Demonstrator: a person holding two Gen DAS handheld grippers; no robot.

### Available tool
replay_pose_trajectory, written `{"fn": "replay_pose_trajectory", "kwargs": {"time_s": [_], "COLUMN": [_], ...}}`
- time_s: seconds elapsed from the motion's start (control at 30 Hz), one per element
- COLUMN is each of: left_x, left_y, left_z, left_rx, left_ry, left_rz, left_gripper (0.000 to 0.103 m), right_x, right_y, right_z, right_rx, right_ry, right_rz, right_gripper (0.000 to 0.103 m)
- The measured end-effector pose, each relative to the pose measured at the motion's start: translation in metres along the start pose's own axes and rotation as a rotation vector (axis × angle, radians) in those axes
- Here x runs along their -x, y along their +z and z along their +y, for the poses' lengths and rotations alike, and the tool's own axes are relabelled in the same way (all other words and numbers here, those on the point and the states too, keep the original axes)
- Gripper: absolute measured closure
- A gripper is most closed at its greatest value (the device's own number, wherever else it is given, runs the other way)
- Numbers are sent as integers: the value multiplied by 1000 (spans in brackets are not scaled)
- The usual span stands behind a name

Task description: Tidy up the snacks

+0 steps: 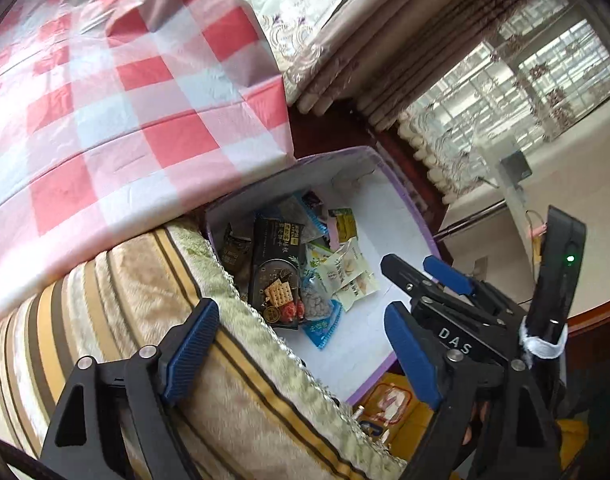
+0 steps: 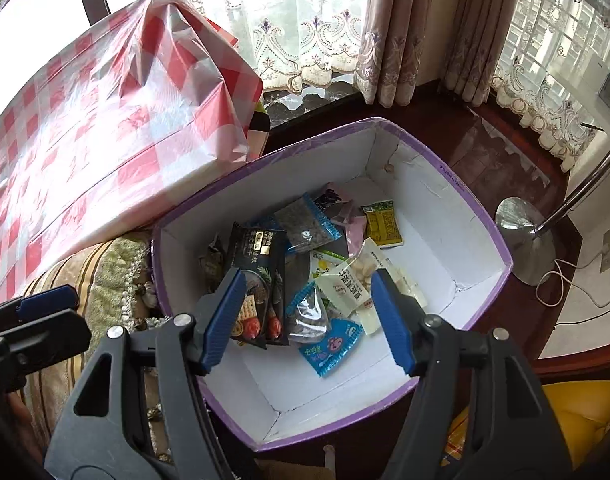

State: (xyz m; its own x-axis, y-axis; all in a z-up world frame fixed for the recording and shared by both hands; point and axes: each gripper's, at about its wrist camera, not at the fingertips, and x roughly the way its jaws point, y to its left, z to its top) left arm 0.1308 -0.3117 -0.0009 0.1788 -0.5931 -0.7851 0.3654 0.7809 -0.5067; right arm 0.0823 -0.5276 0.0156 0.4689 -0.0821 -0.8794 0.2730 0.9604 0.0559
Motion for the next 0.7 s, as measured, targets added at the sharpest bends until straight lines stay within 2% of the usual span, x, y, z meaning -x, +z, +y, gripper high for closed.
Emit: {"fn": "replay_pose_trajectory", "kwargs": {"time_s": [0.2,0.4,0.57,0.7], "left_x": [35,31,22,14], "left_y": [-32,-35,-33,-28], "left_z": [-5,-12,-16,-19], "left_rx": [-14,-55,-77,-80], "left_ry": [50,114,110,149], "left_rz": [-67,-75,-58,-49], "left_gripper": [14,13,0,0], "right_x": [29,42,42,39], "right_y": [-21,-28,-27,-27], "right_z": [6,-5,-11,-16], "right_rx": [16,-3,-3,-22], "right_ry": [-42,-93,-130,-125], "right_rz": [3,-2,-17,-13], "right_gripper": [31,30,30,30]}}
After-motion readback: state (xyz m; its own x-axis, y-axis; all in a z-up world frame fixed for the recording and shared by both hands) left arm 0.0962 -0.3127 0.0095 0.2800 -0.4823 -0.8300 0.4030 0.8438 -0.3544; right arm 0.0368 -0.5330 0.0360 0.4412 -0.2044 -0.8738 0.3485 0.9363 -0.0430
